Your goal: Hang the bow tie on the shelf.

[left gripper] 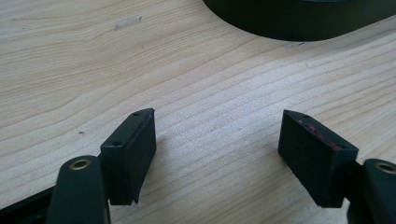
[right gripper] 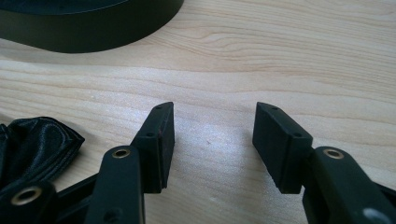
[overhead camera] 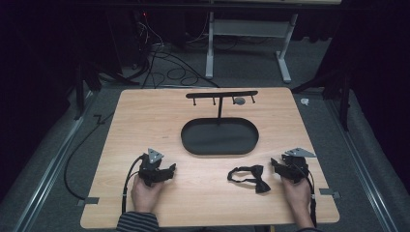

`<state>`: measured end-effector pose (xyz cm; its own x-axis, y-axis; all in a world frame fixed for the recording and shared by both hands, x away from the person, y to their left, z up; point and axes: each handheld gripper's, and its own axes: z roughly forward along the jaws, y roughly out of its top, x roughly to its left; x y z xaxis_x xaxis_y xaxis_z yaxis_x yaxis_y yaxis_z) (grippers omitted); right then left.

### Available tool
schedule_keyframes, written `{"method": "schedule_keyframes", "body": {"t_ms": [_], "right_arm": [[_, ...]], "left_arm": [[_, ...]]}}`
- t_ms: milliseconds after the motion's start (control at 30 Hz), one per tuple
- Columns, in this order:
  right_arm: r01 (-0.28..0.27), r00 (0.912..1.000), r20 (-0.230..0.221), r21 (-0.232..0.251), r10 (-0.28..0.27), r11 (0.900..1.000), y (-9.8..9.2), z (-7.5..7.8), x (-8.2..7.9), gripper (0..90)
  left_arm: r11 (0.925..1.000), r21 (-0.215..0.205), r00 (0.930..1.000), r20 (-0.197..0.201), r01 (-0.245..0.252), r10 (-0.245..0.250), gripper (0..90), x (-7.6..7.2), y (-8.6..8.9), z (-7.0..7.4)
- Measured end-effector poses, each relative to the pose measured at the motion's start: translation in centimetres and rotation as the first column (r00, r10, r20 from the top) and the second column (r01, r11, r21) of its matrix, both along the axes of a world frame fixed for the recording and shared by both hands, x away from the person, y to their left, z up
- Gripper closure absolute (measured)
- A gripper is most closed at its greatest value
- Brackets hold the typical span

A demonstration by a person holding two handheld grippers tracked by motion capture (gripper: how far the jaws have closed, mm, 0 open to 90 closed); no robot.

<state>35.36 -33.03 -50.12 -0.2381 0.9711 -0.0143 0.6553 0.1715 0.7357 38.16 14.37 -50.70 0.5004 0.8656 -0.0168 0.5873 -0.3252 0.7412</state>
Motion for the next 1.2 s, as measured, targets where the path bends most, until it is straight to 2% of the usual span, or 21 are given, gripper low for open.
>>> {"method": "schedule_keyframes", "body": {"t_ms": [433, 833, 1200], "right_arm": [[0.0, 1.0, -0.001, 0.0, 0.0, 1.0, 0.01, 0.01, 0.0, 49.8], [-0.032, 0.9995, -0.007, 0.001, 0.032, 0.999, 0.07, 0.0, 0.12, 43.0], [-0.051, 0.9987, 0.001, 0.046, 0.051, 0.998, 0.43, 0.6, -0.28, 47.0]], "left_arm": [[1.0, 0.0, 1.0, 0.0, 0.0, 0.0, 28.2, 0.0, 0.0, 0.0], [1.0, -0.002, 1.0, -0.001, 0.0, 0.0, 28.1, 0.0, 0.0, 0.0], [1.0, 0.0, 1.0, -0.002, 0.0, 0.0, 28.0, 0.0, 0.0, 0.01]]}}
